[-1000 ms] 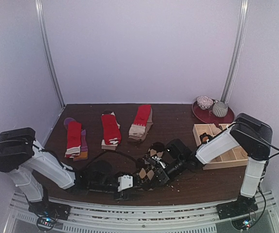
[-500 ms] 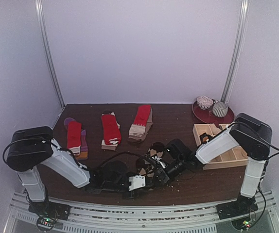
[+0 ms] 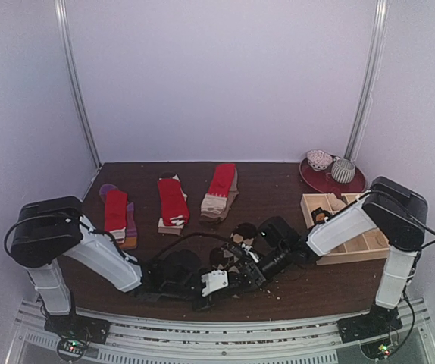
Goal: Roll the socks
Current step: Roll a pair of socks at the center of the board.
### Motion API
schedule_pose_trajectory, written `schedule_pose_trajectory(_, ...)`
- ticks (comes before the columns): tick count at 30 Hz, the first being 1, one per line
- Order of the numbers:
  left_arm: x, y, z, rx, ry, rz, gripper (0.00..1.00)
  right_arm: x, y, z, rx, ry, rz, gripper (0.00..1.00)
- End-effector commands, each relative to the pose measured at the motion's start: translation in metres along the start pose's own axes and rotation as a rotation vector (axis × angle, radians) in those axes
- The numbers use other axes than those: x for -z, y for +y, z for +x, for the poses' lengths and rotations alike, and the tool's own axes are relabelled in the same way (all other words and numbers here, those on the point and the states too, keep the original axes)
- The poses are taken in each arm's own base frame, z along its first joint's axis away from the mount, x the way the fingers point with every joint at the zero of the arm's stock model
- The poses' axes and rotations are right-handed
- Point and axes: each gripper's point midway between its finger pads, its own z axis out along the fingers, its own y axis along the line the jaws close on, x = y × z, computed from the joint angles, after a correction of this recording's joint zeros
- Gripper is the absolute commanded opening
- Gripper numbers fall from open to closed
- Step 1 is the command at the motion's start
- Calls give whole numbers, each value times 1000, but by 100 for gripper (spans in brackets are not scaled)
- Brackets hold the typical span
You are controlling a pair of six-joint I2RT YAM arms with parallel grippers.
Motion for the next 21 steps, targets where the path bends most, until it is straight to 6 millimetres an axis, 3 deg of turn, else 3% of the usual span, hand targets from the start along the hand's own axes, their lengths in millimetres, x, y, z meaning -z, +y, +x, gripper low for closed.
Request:
schedule_pose_trajectory(1, 10, -33, 71, 220, 217, 124, 0, 18, -30, 13, -3, -26, 208, 42)
schedule_pose_trajectory(5, 16, -49, 82, 413, 250, 239, 0, 46, 5, -15, 248, -182, 243, 45)
schedule_pose_trajectory(10, 20, -69, 89, 618, 302, 386, 0, 57, 43, -9, 722, -318, 344, 53)
schedule_pose_trajectory(16, 19, -75, 100, 723, 361, 438, 0, 33, 52, 10, 1122, -267, 431, 57)
schedule_pose_trajectory(21, 20, -73, 109, 735, 382, 432, 0, 10, 34, 18, 1139, -154, 408, 57)
